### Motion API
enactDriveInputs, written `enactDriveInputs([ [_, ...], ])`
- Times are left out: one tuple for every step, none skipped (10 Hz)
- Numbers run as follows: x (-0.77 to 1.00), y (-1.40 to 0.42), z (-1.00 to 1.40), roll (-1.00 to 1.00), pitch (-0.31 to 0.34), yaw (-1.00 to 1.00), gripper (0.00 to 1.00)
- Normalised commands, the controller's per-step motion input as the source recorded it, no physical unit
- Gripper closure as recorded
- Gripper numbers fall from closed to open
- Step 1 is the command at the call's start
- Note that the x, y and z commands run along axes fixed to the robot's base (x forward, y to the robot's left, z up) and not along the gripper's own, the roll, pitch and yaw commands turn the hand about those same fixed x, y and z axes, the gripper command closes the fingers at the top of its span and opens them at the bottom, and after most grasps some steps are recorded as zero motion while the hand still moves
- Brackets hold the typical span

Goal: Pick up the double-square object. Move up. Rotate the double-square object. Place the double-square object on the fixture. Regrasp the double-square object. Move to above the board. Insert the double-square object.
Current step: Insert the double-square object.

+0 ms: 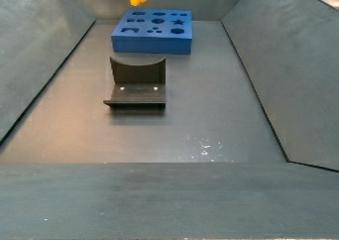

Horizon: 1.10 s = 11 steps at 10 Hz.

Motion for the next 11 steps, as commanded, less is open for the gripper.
enactDriveInputs([
  [0.71,-0.14,-0.13,0.03,0.004,-0.31,1.0],
  [0.68,-0.13,-0.13,0.04,0.014,-0.33,1.0],
  [0.59,-0.1,-0.09,0.04,0.046,-0.38,1.0],
  [0.52,-0.06,-0.03,0.02,0.056,-0.45,1.0],
  [0.49,-0.03,-0.03,0.03,0.059,-0.47,1.0],
  [0.45,-0.01,-0.03,0.02,0.03,-0.54,1.0],
  [0.4,0.0,-0.04,0.02,0.013,-0.61,1.0],
  [0.34,0.0,-0.03,0.02,0.003,-0.67,1.0],
  [0.25,0.0,-0.03,0.01,0.0,-0.75,1.0],
  [0.18,0.0,-0.02,0.0,0.0,-0.81,1.0],
  [0.1,0.0,-0.01,0.0,0.0,-0.87,1.0],
])
